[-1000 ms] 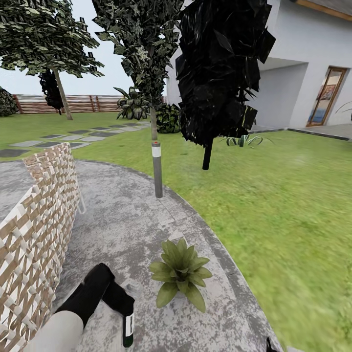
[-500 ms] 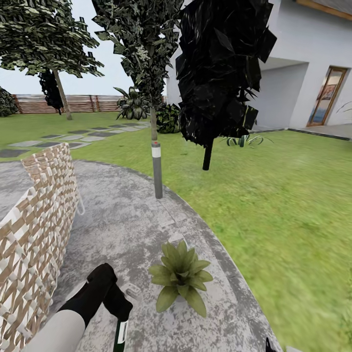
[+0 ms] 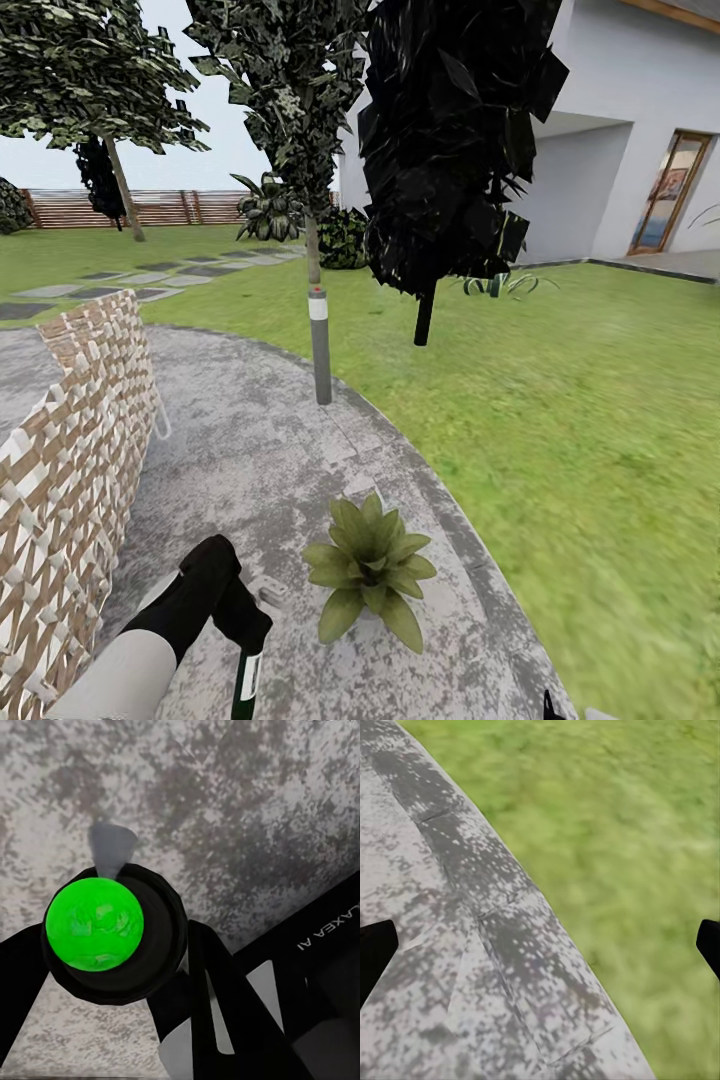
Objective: Pick up the pesticide atomizer in the garden and spray insectifuge to fully cover both potted plants in the garden.
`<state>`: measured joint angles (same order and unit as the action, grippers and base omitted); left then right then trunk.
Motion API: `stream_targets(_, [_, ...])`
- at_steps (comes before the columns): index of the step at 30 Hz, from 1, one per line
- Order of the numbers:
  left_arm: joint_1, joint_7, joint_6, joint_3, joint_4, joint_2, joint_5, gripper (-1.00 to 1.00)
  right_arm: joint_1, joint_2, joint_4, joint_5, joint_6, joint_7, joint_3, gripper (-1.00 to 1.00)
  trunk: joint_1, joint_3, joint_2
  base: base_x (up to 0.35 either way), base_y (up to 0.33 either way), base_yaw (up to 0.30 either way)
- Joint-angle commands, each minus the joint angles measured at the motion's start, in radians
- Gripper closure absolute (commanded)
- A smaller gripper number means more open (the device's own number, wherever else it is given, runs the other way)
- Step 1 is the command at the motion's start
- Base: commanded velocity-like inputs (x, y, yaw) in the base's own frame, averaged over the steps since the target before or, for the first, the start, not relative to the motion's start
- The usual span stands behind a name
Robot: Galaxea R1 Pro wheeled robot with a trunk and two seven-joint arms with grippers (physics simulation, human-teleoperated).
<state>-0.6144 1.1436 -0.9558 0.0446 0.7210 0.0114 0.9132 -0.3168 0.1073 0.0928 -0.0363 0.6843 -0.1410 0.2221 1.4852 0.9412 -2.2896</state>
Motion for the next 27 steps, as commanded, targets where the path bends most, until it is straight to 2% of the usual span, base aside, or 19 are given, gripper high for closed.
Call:
stream_targets(1, [-0.003,0.010,-0.018,0.002,0.002,0.001,0.010,1.00,0.000,0.000,-0.001,-0.004,0.003,-0.002,-0.003,-1.00,0.000,0.002,0.000,0.000,0.000,0.000])
stream_targets(6, [-0.005,0.010,-0.030,0.008,0.003,-0.002,0.012,1.00,-0.001,0.000,-0.001,-0.004,0.003,-0.002,-0.003,-1.00,0.000,0.008,0.000,0.000,0.000,0.000])
stream_targets(10, [-0.005,0.010,-0.030,0.056,0.008,-0.001,0.013,1.00,-0.001,0.000,-0.001,-0.004,0.003,-0.003,-0.003,-1.00,0.000,0.014,0.000,0.000,0.000,0.000])
stream_targets(13, [-0.010,0.010,-0.031,0.073,0.014,-0.002,0.014,1.00,-0.001,0.000,-0.001,-0.004,0.003,-0.003,-0.003,-1.00,0.000,0.019,0.000,0.000,0.000,0.000])
stream_targets(21, [-0.040,0.011,-0.033,0.075,0.017,-0.008,0.008,1.00,-0.001,0.000,-0.001,-0.004,0.004,-0.003,-0.003,-1.00,0.030,0.045,-0.056,0.000,0.000,0.000])
stream_targets(27, [-0.035,0.012,-0.034,0.075,0.016,-0.005,0.008,1.00,-0.001,0.000,-0.001,-0.004,0.004,-0.003,-0.003,-1.00,0.030,0.045,-0.056,0.000,0.000,0.000])
